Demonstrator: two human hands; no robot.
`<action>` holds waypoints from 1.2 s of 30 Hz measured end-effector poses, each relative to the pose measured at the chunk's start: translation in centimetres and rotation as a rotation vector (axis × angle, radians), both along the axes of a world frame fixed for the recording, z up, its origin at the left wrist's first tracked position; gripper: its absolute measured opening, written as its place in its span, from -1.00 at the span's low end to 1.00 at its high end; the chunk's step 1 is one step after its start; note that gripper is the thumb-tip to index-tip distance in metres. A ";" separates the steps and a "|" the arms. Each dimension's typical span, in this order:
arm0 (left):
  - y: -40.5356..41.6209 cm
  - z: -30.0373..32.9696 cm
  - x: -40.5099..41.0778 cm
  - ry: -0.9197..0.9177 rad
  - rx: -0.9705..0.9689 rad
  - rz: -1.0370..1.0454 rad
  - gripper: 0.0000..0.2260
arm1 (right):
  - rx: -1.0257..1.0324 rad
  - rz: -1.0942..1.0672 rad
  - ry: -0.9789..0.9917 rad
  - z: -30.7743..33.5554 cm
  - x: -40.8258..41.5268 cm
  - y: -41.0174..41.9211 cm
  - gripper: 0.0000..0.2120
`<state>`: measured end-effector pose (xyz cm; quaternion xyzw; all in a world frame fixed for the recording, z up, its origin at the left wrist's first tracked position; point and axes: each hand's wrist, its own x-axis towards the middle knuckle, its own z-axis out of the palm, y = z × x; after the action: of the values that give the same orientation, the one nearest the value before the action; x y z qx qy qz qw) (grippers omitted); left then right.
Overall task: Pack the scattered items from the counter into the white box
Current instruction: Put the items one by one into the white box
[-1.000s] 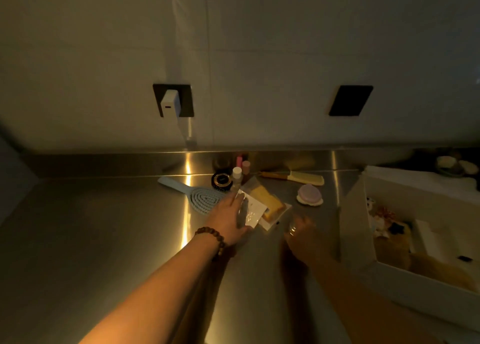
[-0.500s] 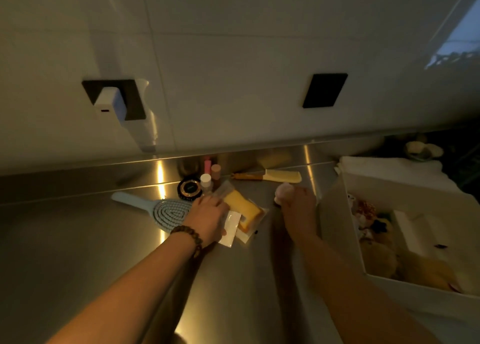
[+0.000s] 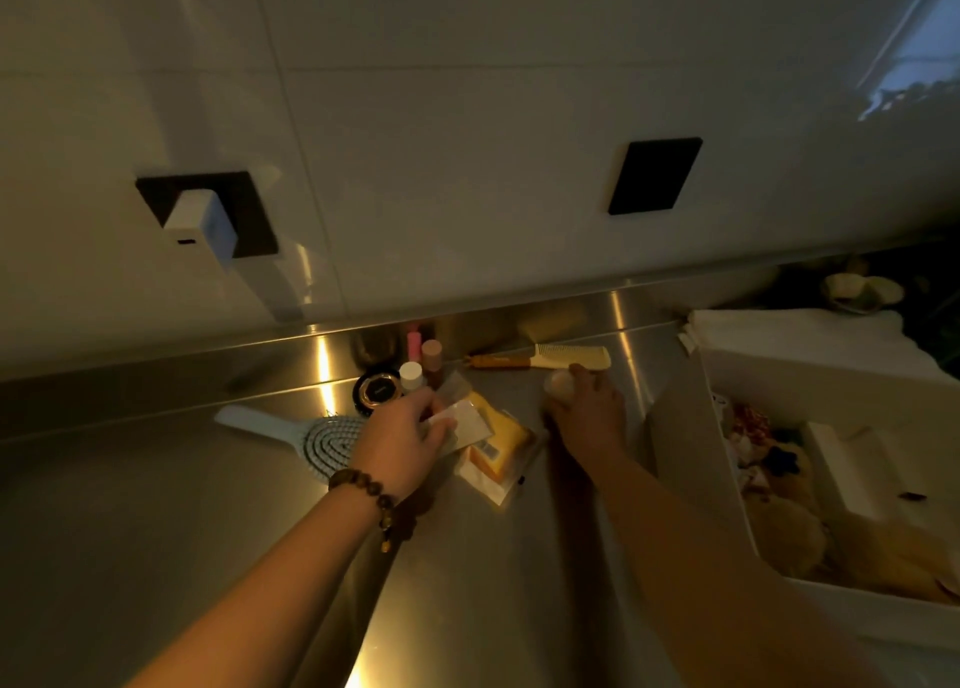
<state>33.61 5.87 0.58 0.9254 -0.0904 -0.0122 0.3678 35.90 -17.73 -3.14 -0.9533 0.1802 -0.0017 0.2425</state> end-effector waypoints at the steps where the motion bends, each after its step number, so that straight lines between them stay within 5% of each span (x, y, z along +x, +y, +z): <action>1: -0.2 0.0 0.0 0.014 -0.024 0.013 -0.97 | -0.034 0.017 0.012 -0.1 0.0 0.0 -0.45; 7: -1.2 0.2 0.3 0.060 -0.072 0.127 -0.90 | -0.074 0.016 -0.032 0.1 -0.7 0.4 -0.46; 13: -2.7 2.2 0.5 0.100 -0.203 0.157 -0.98 | 0.438 0.118 -0.287 3.7 -2.3 3.3 -0.52; 19: -6.0 7.5 -1.6 0.222 -0.592 0.054 -0.84 | 0.637 0.277 -0.508 9.1 -5.8 4.3 -0.51; 25: -9.5 11.9 -5.2 0.587 -1.135 -0.099 -0.74 | 0.803 0.246 -0.501 14.2 -8.9 1.7 -0.66; 31: -14.1 13.5 -6.9 0.586 -1.182 -0.101 -0.75 | 0.748 0.255 -0.448 17.6 -11.1 -3.9 -0.77; 36: -18.7 13.3 -6.3 0.314 -0.800 0.020 -0.85 | 0.452 0.081 -0.419 19.4 -11.5 -14.1 -0.70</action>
<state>27.32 -12.84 13.90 0.6976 -0.0219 -0.1135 0.7071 24.41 -31.86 16.22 -0.8606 0.0840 -0.1482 0.4800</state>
